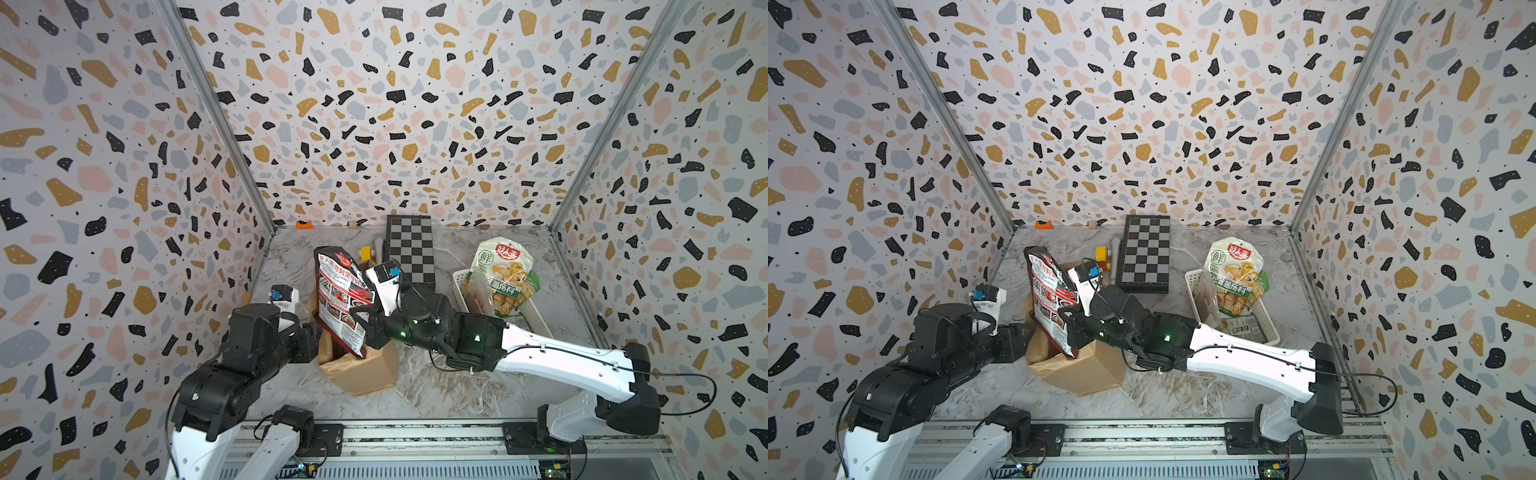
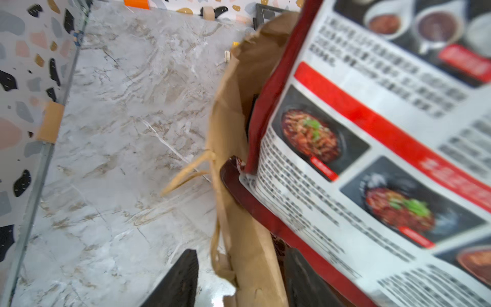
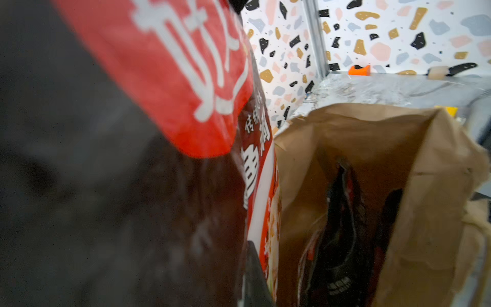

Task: Place the condiment packets inside the bag
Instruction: Place the condiment packet in the paper bag.

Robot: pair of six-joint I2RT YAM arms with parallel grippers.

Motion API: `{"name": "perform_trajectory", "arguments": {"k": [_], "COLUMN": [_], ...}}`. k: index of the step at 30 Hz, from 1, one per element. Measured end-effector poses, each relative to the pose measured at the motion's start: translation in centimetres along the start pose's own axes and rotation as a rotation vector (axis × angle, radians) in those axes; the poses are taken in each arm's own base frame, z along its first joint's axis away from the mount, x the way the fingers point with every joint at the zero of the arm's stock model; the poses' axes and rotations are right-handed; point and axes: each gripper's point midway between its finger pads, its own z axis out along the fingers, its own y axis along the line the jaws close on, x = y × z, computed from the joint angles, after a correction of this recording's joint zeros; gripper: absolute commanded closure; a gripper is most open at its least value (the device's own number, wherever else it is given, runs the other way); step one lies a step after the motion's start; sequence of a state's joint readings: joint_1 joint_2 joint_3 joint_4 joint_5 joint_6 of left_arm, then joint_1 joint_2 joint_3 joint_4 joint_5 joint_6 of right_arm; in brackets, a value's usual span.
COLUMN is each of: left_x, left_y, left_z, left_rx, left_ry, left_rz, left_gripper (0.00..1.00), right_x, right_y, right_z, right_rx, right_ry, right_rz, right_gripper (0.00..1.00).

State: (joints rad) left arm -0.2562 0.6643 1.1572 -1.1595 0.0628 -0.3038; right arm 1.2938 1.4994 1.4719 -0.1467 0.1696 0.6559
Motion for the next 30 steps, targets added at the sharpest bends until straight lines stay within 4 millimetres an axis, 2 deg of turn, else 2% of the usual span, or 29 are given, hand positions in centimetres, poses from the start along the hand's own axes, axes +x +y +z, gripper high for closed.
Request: {"name": "perform_trajectory", "arguments": {"k": [2, 6, 8, 12, 17, 23, 30], "left_x": [0.4, 0.8, 0.8, 0.3, 0.2, 0.1, -0.1], "left_y": [-0.1, -0.1, -0.2, -0.5, -1.0, -1.7, -1.9], "left_z": [1.1, 2.9, 3.2, 2.8, 2.1, 2.3, 2.3], "left_rx": [0.009, 0.007, 0.006, 0.024, 0.055, 0.093, 0.105], "left_ry": [0.034, 0.092, 0.102, 0.069, 0.045, 0.049, 0.045], "left_rz": [-0.005, -0.010, -0.009, -0.008, -0.030, -0.065, -0.106], "left_gripper": [0.49, 0.61, 0.71, 0.98, 1.00, 1.00, 1.00], "right_x": [0.1, -1.0, -1.5, -2.3, -2.9, -0.9, 0.6], "right_y": [-0.9, -1.6, -1.8, -1.8, -0.9, -0.7, -0.5], "right_z": [0.0, -0.7, -1.0, -0.9, 0.5, 2.5, 2.7], "right_rx": [0.048, 0.095, 0.106, 0.124, 0.127, 0.171, 0.215], "right_ry": [-0.005, -0.051, -0.069, -0.093, -0.121, -0.128, -0.192], "right_rz": [0.000, 0.008, 0.013, 0.020, 0.044, 0.034, 0.036], "right_gripper": [1.00, 1.00, 1.00, 1.00, 1.00, 1.00, 1.00]}}
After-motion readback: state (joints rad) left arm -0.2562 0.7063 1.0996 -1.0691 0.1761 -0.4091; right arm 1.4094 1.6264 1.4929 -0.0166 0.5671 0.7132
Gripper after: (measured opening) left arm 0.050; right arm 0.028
